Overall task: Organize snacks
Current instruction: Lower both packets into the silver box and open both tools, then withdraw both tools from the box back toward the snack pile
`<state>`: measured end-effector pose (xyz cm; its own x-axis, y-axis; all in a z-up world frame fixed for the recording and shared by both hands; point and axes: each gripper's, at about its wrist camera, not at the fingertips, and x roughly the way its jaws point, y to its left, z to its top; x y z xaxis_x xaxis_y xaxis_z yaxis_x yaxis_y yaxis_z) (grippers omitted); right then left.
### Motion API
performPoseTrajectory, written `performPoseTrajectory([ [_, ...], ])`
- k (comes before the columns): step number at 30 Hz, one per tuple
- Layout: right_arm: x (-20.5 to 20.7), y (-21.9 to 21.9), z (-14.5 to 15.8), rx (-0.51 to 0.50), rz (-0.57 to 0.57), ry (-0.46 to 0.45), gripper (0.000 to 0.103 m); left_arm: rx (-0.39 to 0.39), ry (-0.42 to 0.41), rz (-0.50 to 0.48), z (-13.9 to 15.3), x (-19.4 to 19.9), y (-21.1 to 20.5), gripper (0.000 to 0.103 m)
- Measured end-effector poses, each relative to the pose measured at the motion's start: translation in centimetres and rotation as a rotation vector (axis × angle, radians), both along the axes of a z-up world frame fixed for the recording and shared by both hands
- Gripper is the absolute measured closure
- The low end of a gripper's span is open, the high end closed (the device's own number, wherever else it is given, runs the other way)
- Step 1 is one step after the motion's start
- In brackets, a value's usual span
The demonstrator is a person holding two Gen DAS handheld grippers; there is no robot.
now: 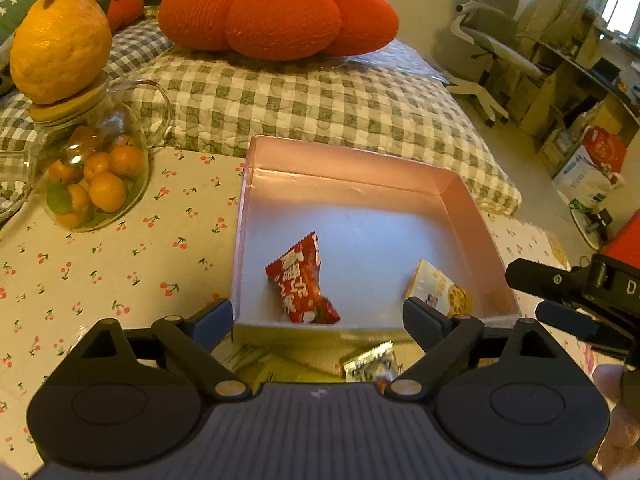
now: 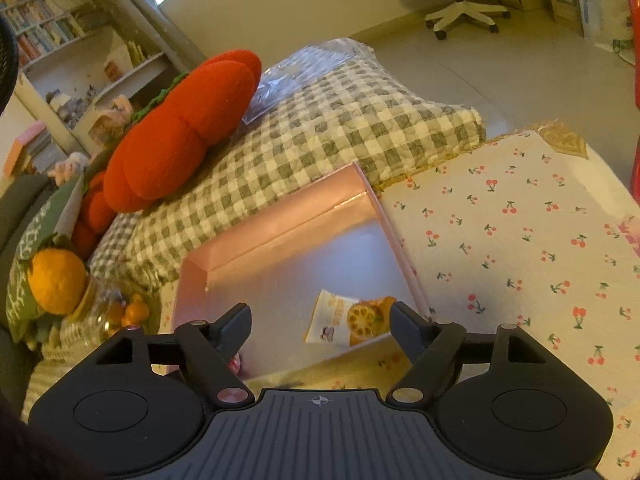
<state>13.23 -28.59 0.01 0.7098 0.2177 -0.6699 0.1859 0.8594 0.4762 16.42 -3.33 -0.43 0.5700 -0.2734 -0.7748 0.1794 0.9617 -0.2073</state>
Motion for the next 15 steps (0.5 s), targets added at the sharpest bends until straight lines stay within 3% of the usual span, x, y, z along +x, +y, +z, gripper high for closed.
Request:
performPoseTrajectory([
  [3, -0.7, 0.4, 0.5, -0.021, 0.005, 0.014, 0.017, 0.007, -0.003, -0.008, 0.2, -0.8, 0.5, 0.01],
  [15, -3.7, 2.5, 0.8, -0.094, 0.064, 0.089, 0.016, 0.035, 0.0, -0.009, 0.4, -4.0, 2.6, 0.002],
])
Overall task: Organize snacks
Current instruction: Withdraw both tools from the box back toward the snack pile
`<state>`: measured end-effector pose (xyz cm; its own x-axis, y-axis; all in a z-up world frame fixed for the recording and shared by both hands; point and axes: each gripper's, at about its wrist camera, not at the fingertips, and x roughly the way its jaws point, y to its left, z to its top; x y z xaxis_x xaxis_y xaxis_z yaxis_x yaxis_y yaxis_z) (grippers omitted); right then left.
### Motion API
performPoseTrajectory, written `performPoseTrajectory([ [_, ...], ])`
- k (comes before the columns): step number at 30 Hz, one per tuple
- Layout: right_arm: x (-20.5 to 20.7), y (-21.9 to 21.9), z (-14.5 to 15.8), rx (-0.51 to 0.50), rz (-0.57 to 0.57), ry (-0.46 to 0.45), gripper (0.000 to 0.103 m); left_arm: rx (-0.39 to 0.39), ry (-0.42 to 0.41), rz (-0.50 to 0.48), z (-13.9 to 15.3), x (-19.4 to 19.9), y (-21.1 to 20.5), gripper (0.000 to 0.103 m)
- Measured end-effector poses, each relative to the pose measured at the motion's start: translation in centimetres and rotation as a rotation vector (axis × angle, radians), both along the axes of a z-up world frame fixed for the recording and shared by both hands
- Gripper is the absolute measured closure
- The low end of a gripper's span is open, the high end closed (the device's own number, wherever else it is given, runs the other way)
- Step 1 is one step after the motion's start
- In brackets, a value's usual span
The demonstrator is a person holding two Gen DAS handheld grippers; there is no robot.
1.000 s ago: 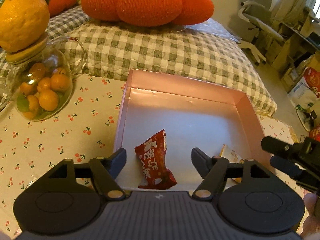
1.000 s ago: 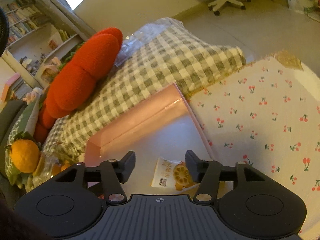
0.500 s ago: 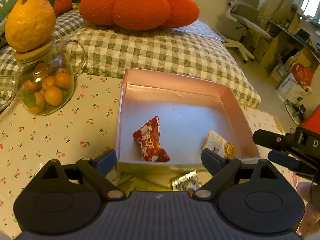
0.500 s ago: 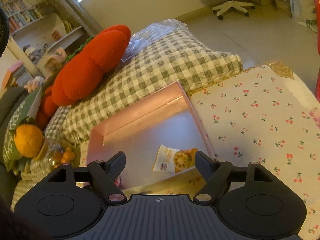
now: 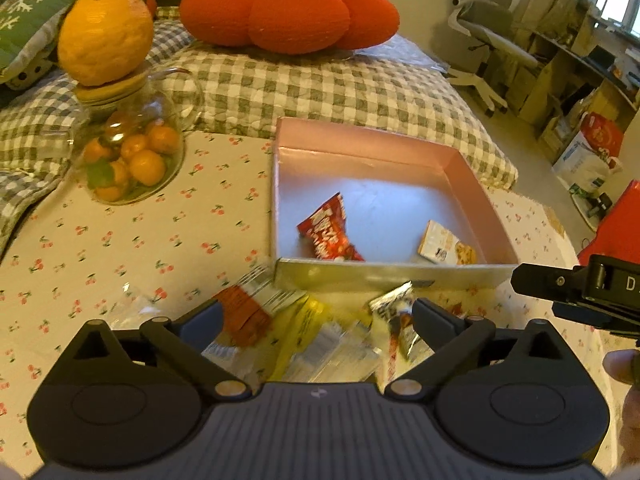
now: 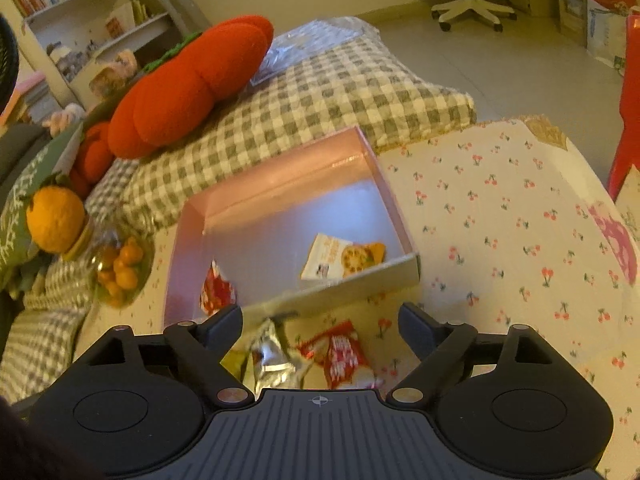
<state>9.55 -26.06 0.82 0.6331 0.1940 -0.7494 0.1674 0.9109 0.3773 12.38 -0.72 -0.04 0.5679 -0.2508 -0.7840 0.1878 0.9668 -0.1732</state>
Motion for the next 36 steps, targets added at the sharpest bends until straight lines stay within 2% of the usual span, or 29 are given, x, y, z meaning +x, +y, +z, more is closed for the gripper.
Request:
performPoseTrajectory([
  [9, -1.9, 1.2, -0.5, -0.042, 0.038, -0.015, 0.015, 0.027, -0.003, -0.024, -0.6, -2.2, 1.3, 0.001],
  [20, -4.6, 2.0, -1.1, -0.103, 0.099, -0.059, 0.012, -0.005, -0.012, -0.032, -0.9, -4.1, 3.6, 0.001],
  [30, -6.9, 2.5, -2.3, -0.162, 0.143, -0.124, 0.012, 0.039, -0.047, 0.005, -2.1, -5.7, 7.5, 0.001],
  [36, -8.4, 4.3, -3.5, -0.205, 0.232, -0.158, 0.012, 0.066, -0.061, -0.021, -3.3, -6.5, 9.1, 0.001],
])
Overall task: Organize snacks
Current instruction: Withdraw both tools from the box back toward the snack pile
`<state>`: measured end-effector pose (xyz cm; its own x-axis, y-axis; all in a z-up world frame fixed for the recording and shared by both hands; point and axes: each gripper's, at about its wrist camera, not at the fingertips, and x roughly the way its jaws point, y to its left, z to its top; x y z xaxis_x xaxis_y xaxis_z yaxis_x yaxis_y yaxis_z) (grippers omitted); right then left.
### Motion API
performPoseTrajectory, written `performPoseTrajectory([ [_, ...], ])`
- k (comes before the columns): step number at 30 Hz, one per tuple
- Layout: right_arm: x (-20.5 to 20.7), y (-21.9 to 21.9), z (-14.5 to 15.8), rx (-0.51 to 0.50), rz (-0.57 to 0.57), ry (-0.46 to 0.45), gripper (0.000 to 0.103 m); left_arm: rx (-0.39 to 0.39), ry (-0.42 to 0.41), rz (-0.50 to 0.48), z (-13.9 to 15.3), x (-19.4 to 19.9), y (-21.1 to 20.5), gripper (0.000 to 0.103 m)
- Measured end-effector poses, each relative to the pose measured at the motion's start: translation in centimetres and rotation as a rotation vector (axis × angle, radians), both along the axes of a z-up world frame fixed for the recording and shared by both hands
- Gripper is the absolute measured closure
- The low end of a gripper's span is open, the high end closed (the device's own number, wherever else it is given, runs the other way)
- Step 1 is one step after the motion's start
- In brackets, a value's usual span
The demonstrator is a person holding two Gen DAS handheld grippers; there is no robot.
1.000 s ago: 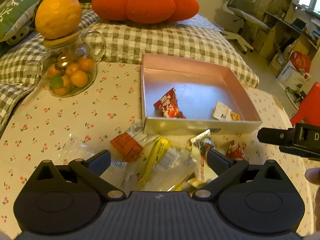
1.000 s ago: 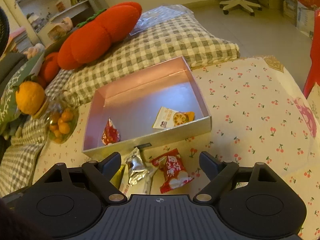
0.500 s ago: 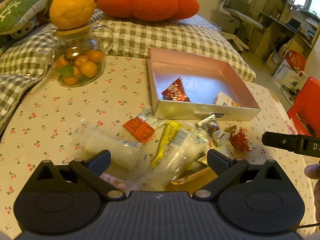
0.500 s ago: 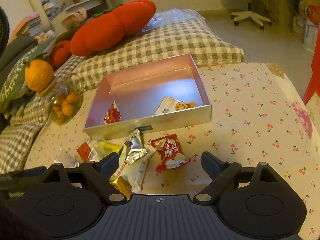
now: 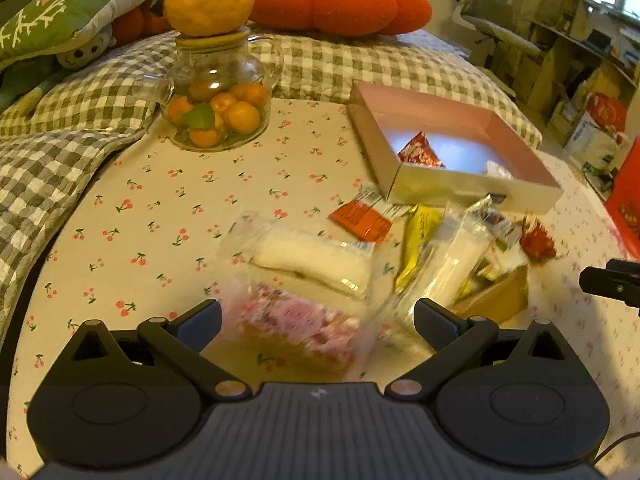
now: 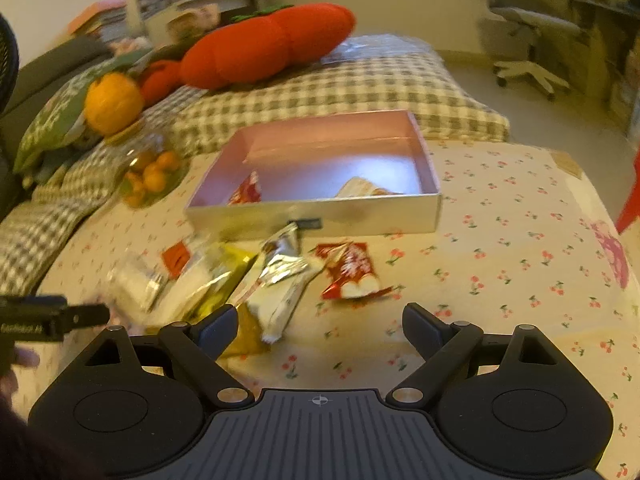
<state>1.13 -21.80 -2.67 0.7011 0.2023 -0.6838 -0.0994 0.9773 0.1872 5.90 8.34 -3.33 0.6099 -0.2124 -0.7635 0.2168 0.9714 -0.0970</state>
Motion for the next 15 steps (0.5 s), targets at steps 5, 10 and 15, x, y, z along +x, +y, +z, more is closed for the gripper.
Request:
performPoseTrajectory([
  [5, -1.4, 2.1, -1.5, -0.026, 0.108, -0.023, 0.012, 0.052, -0.006, -0.024, -1.1, -0.5, 0.9, 0.001],
  [10, -2.0, 4.3, -3.1, -0.085, 0.194, -0.009, 0.012, 0.006, 0.062, 0.05, -2.2, -0.6, 1.8, 0.001],
  [15, -2.1, 5.7, -4.0, -0.127, 0.229, 0.001, 0.012, -0.081, 0.07, 0.132, -1.9, -0.6, 1.7, 0.001],
])
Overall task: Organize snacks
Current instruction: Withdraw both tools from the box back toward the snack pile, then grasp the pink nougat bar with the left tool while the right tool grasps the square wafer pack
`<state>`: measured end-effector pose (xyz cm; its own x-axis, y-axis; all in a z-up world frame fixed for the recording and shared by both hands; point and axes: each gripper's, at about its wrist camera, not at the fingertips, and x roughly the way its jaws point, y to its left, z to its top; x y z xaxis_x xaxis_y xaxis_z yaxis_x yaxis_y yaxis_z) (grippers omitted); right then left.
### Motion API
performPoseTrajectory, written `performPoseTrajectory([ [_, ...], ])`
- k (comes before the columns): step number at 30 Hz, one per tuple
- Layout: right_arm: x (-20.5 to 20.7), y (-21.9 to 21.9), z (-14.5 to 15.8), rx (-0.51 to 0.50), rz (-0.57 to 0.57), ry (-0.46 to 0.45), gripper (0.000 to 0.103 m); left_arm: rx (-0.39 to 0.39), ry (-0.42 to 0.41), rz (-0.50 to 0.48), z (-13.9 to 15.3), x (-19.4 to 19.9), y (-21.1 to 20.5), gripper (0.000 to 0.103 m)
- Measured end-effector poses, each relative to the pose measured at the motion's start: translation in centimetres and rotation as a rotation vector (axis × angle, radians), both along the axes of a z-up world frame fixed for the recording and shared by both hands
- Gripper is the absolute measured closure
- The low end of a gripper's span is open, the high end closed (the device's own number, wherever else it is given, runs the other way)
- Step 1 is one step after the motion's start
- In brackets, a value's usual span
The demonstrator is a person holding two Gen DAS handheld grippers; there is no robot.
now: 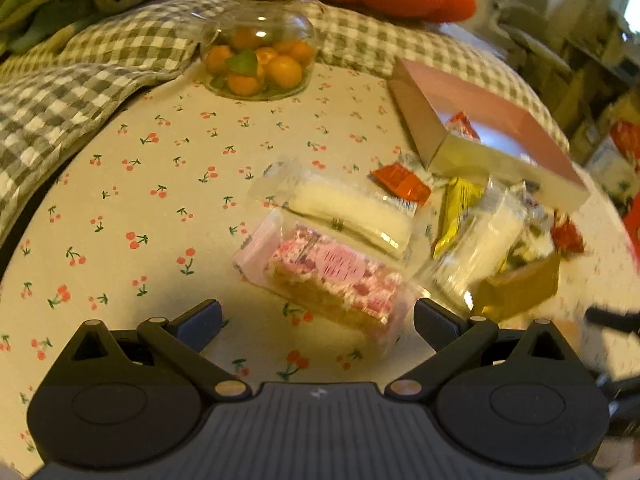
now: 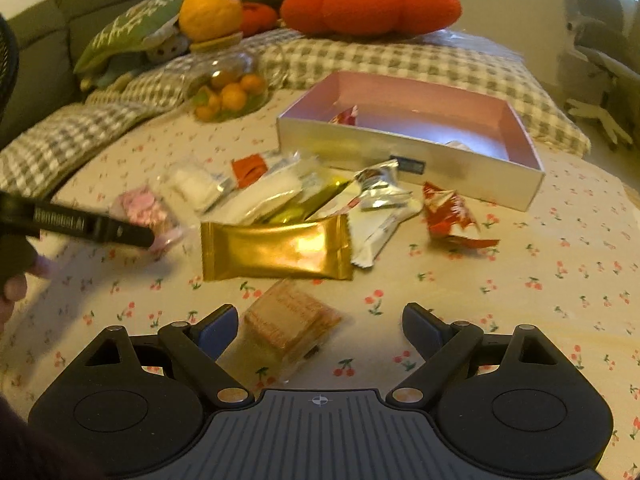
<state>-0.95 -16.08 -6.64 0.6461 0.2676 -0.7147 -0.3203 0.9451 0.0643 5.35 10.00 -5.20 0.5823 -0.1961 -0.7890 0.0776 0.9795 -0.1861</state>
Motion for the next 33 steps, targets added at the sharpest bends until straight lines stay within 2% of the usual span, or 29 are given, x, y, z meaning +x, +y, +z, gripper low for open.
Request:
performPoseTrajectory([
  [5, -0.1, 0.8, -1.0, -0.031, 0.017, 0.002, 0.012, -0.019, 0.025, 0.097, -0.2, 0.8, -0.4, 0.001],
  [8, -0.1, 1.2, -1.1, -0.053, 0.021, -0.01, 0.008, 0.009, 0.022, 0.123, -0.4, 1.2, -0.7, 0.001],
  [17, -0.2, 1.6, -1.0, -0.081, 0.04, -0.025, 0.008, 0.078, 0.071, 0.019, -0.3, 0.7, -0.2, 0.002],
  [22, -0.3, 1.7, -1.0, -0.093, 0.045, -0.032, 0.008, 0.104, 0.091, 0.004, -0.1, 0.1, 1.3, 0.002],
  [27, -0.4, 1.7, -0.9, -0.104, 0.05, -0.036, 0.008, 0.176, 0.078, -0.01, -0.2, -0.7, 2.7, 0.003],
  [33, -0.3, 1.7, -1.0, -0.089, 0.046, -0.035, 0.008, 0.17, 0.025, -0.112, -0.2, -1.8, 3.0, 0.003],
])
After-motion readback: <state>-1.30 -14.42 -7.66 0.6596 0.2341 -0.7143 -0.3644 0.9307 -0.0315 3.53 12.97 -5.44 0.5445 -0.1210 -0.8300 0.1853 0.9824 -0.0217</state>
